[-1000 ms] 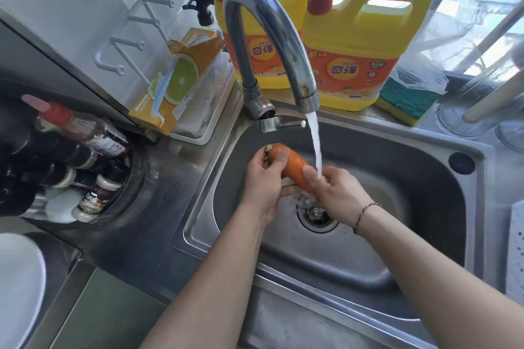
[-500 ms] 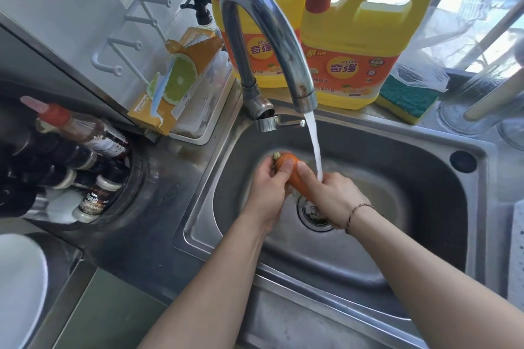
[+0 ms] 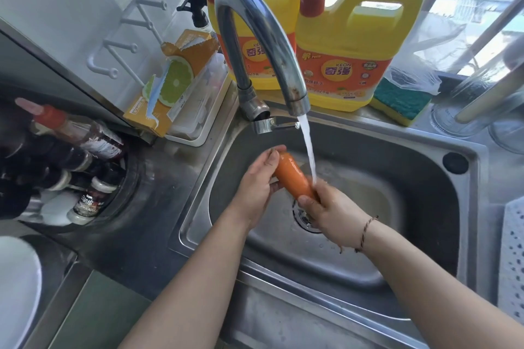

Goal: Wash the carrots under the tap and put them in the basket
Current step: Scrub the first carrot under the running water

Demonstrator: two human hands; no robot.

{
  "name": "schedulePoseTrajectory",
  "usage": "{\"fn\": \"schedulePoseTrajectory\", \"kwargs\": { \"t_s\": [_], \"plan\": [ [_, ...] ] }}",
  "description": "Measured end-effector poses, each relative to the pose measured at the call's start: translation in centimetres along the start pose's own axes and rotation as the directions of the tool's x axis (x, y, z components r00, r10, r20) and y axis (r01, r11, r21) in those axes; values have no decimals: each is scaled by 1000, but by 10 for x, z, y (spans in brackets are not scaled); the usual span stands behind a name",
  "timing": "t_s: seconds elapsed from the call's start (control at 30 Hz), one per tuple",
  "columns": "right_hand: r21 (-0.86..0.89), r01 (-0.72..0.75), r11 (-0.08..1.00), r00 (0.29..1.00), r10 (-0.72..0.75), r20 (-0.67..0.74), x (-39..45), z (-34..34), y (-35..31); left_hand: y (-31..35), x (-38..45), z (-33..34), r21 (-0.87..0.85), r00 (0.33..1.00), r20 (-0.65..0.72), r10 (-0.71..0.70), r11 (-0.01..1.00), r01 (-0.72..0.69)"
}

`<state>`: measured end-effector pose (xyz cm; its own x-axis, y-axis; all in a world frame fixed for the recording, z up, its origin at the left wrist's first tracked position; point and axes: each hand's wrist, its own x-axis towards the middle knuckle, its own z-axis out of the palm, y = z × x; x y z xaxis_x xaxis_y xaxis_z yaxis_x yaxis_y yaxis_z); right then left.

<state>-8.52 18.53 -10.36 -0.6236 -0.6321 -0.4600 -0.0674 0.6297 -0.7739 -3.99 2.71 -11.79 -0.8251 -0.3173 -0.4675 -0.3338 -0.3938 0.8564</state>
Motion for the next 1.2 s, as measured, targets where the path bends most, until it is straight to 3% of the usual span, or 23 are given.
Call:
{"fn": "schedulePoseTrajectory", "kwargs": {
  "t_s": [0.1, 0.2, 0.27, 0.37, 0.43, 0.5, 0.63, 0.7, 0.77, 0.83, 0.9, 0.93, 0.97, 1.03, 1.1, 1.2],
  "plan": [
    [-1, 31, 1000, 998, -31, -55, -5, -4, 3, -1, 5, 4, 120, 994, -90, 70, 991, -59],
    [338, 3, 941, 999, 15, -52, -14, -11, 4, 1, 10, 3, 40, 998, -55, 42, 998, -40],
    [586, -79, 807, 997, 56, 58, -20, -20, 6, 2, 9, 5, -61, 1000, 11, 19, 998, -19],
    [698, -198, 688, 972, 44, 232, -27, -30, 17, 1, 3, 5, -291, 994, 106, 15, 957, 16],
    [652, -151, 743, 983, 43, 178, -30, -31, 21, -1, 1, 5, -381, 992, 128, 21, 924, 30],
    [507, -76, 858, 995, 96, -13, -28, -26, 19, -1, -1, 9, -370, 992, 126, 6, 928, 41],
    [161, -46, 986, 903, 110, -415, -15, -10, 5, -10, -4, 29, -197, 999, -33, -19, 980, 12],
    [-2, -96, 995, 887, 85, -454, -13, -2, -5, -15, 3, 37, -45, 979, -199, 37, 998, -47],
    [-64, -13, 998, 923, -13, -385, -16, 9, -8, -10, 10, 41, 35, 923, -377, 83, 997, -75],
    [183, 93, 979, 962, -42, -269, -23, 18, -6, -5, 21, 39, -13, 891, -449, 71, 996, -86],
    [585, 21, 811, 997, 28, -75, -32, 17, -5, -4, 26, 34, -70, 896, -443, 30, 995, -68],
    [688, -41, 725, 999, 47, 10, -37, 16, -5, -6, 28, 33, -120, 895, -447, -10, 992, -49],
    [702, -83, 707, 996, 66, 51, -40, 16, -5, -6, 27, 33, -196, 887, -456, -77, 981, -15],
    [483, -69, 873, 993, 105, -49, -40, 17, -6, -1, 23, 35, -394, 865, -430, -260, 916, 80],
    [72, -15, 997, 969, 32, -243, -38, 17, -5, 1, 20, 43, -539, 852, -373, -368, 833, 124],
    [-283, -100, 954, 949, 6, -314, -35, 12, -2, -11, 13, 64, -406, 886, -356, -297, 903, 140]
  ]
}}
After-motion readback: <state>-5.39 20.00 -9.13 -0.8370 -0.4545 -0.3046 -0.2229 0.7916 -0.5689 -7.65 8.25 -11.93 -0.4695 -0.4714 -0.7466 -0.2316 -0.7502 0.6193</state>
